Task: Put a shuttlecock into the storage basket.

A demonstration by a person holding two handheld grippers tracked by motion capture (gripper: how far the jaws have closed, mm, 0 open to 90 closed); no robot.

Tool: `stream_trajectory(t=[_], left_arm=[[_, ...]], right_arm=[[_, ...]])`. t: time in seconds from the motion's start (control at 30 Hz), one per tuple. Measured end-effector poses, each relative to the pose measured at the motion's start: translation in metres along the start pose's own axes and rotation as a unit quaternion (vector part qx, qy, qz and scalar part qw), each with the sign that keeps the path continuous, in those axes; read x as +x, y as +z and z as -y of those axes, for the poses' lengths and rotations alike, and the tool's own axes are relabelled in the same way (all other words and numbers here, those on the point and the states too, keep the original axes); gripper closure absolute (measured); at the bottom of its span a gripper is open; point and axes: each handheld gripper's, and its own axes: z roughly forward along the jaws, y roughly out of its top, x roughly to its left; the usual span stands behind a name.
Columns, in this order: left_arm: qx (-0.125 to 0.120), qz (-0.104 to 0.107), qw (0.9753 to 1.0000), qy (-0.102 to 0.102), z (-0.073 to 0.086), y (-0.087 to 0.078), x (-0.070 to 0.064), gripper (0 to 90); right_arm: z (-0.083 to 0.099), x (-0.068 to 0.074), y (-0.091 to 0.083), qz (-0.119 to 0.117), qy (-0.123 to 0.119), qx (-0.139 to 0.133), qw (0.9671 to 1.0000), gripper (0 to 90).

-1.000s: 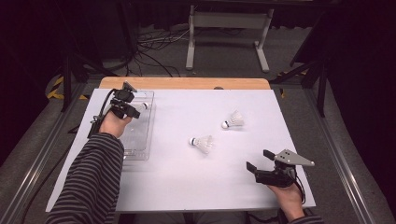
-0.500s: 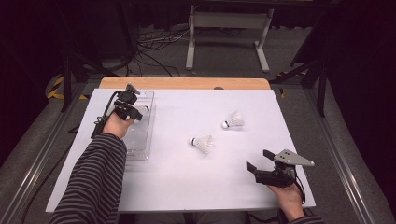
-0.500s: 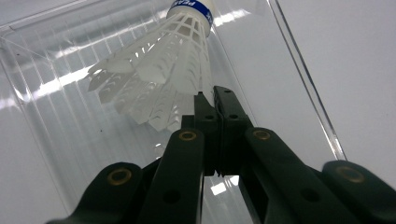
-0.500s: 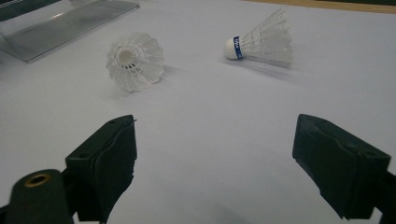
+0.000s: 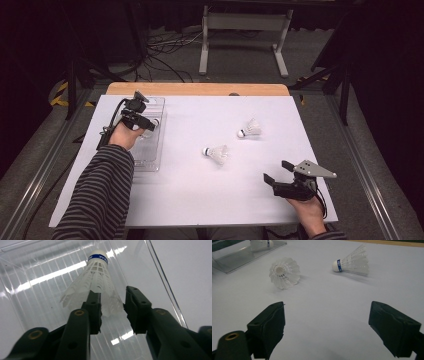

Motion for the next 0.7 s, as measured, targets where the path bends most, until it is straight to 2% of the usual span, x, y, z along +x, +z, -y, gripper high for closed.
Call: stream_trajectory(t=[0.2, 0.37, 0.53, 0.7], left_arm=[[0.005, -0.007, 1.0000, 0.001, 0.003, -0.001, -0.002, 51.3], [-0.001, -0.013, 0.9999, 0.003, 0.007, -0.003, -0.005, 42.5], [-0.011, -0.017, 0.9998, 0.003, 0.011, -0.006, -0.007, 36.4], [-0.020, -0.017, 0.9996, 0.009, 0.015, -0.010, -0.010, 34.4]], right_arm=[[0.000, 0.000, 0.000, 0.000, 0.001, 0.001, 1.0000, 14.5], [0.000, 0.000, 0.000, 0.001, 0.002, 0.002, 1.0000, 14.5], [0.000, 0.000, 0.000, 0.001, 0.002, 0.002, 1.0000, 14.6], [0.000, 0.000, 0.000, 0.000, 0.003, 0.002, 1.0000, 14.6]])
